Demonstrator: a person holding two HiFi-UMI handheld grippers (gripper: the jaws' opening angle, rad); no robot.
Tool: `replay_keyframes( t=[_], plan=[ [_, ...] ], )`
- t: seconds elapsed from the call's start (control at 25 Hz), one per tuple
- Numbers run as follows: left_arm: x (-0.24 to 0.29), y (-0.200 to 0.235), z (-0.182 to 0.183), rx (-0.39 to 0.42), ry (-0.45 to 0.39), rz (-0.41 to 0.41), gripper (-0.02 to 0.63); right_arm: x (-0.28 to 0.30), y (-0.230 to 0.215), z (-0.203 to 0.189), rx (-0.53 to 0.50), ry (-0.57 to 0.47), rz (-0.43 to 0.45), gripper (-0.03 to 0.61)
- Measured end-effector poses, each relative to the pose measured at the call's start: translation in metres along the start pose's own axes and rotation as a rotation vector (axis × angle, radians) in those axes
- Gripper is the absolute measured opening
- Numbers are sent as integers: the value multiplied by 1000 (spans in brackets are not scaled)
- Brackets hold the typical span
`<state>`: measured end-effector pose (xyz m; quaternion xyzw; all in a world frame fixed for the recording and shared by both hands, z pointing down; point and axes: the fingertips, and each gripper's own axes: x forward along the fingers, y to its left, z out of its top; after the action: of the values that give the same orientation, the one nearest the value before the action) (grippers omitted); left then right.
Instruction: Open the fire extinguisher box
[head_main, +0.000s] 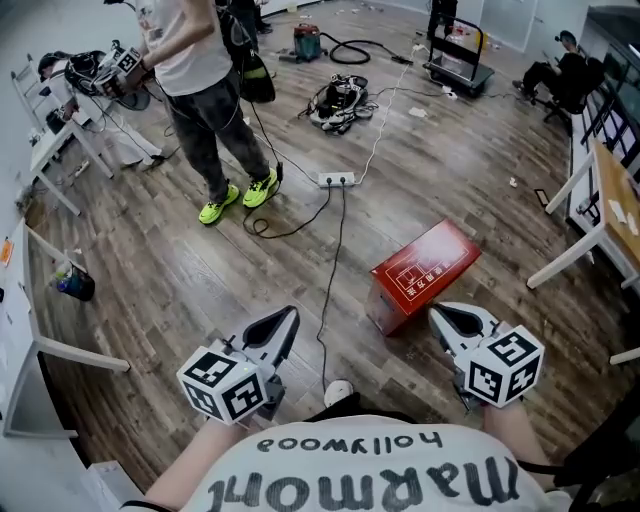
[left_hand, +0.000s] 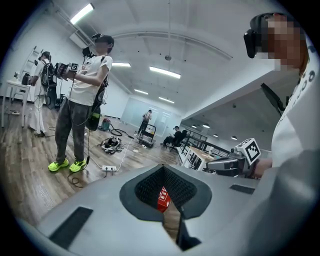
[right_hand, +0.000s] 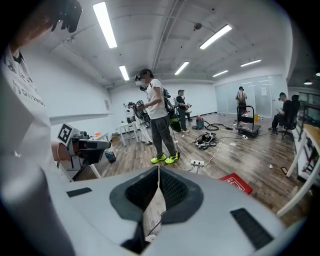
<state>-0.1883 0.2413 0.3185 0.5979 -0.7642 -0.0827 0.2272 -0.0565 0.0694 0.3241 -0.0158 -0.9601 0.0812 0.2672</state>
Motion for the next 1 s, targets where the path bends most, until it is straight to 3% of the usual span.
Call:
replay_keyframes(
  t=[0.56,1.0],
  plan=[
    [21,64,37,3,-32,7,6,72,-3,44,-17,-14,14,11],
    [51,88,47,-27,-30,26,6,113,-26,63,3,9,57,11]
  ],
)
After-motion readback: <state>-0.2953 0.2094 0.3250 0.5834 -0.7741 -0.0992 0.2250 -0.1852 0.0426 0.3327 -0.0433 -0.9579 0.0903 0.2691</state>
